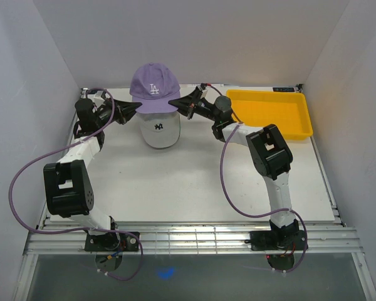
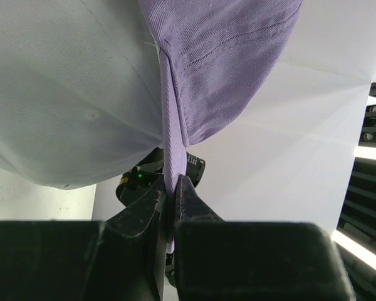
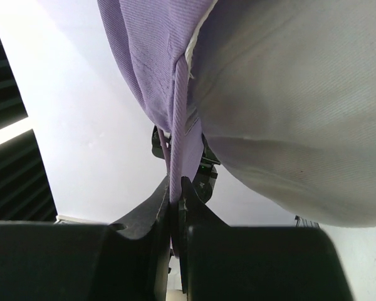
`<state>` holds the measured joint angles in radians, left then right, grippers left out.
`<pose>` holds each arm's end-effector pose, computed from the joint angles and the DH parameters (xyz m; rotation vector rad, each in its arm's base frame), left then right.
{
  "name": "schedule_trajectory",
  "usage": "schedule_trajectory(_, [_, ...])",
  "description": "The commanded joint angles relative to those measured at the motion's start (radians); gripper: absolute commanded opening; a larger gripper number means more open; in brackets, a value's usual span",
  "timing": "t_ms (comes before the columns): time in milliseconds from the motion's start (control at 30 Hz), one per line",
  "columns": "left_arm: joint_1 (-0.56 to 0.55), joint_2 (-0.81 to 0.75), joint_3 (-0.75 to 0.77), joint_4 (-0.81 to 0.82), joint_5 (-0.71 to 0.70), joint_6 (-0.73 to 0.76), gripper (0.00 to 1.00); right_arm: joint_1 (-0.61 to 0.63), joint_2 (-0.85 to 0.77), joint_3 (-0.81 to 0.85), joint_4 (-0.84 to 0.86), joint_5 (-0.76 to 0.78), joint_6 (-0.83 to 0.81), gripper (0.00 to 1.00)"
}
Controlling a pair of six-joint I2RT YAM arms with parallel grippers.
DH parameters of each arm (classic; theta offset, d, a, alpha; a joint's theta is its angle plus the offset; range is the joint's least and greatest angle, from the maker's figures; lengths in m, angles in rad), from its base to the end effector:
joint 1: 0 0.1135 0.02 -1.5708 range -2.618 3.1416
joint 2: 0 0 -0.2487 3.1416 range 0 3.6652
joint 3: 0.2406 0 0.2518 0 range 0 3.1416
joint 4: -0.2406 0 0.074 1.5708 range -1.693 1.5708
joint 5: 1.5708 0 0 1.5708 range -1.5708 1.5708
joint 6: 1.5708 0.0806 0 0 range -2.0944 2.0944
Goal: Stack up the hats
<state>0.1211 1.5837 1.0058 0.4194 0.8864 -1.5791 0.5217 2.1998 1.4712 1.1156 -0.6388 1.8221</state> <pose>0.3889 -0.0156 0.2591 -0.9205 1.8329 -1.7532 0.4244 0.2994 0.2489 0.3264 1.6696 2.2883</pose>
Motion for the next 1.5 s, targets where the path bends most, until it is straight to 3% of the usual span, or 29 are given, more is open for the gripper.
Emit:
schedule_trajectory(0, [0.022,-0.071,-0.004,0.019,0.039,0.033,0.0,0.003,-0.063,-0.028,0.073,-0.078,-0.058,0.08])
schedule_trajectory(667, [0.049,-0.083,-0.095,0.027,0.123,0.119,0.0,0.001,-0.068,-0.112,0.096,-0.11,-0.11,0.08])
schedule_trajectory(1467, [0.072,-0.054,-0.233,0.028,0.128,0.188,0.0,-0.023,-0.037,-0.276,0.184,-0.117,-0.115,0.08])
